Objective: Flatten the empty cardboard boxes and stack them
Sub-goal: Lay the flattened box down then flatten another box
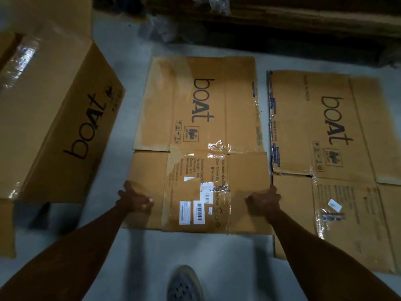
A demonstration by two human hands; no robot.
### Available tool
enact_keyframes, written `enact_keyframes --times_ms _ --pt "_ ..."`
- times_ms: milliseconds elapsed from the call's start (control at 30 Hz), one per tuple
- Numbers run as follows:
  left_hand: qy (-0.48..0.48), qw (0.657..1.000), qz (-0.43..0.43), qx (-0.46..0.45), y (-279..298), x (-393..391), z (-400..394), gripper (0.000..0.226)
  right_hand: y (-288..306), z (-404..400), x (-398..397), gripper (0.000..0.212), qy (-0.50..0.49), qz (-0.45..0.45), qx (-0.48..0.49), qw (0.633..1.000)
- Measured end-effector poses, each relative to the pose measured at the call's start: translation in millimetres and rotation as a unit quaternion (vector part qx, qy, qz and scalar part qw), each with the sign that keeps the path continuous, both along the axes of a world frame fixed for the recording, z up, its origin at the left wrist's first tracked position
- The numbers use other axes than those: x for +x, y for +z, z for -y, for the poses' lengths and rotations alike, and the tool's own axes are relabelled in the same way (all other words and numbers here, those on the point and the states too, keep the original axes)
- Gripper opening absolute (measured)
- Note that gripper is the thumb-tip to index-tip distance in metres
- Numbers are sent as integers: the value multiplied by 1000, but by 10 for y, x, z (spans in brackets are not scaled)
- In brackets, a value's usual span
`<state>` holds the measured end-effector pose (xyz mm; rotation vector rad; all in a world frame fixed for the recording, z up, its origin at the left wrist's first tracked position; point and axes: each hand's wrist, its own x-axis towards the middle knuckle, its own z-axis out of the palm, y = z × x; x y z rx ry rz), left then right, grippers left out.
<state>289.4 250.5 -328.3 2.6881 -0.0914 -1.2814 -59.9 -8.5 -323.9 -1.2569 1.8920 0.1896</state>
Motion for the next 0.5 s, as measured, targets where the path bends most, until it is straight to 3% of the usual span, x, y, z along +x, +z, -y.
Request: enact_keyframes --times_ms 67,133,200,233,300,400,500 --pt "27 999 -2 -22 -27 157 -64 134 9 -25 37 101 -11 -32 -2 999" --pt "34 998 2 -60 8 304 -155 130 47 18 -5 86 20 -47 -33 998" --pt "8 995 13 -98 142 394 -198 103 175 46 -44 52 61 63 -41 995" --pt "1 993 13 -114 254 384 -167 85 236 42 -52 40 106 79 -29 991" --pt "-3 990 -28 -137 488 279 5 72 367 -15 -46 26 85 117 -50 988" --pt "-89 984 -92 -121 773 87 339 66 518 -86 70 22 59 177 -31 982" --pt "-123 979 -60 -151 1033 -53 523 73 758 -149 163 34 47 186 -72 979"
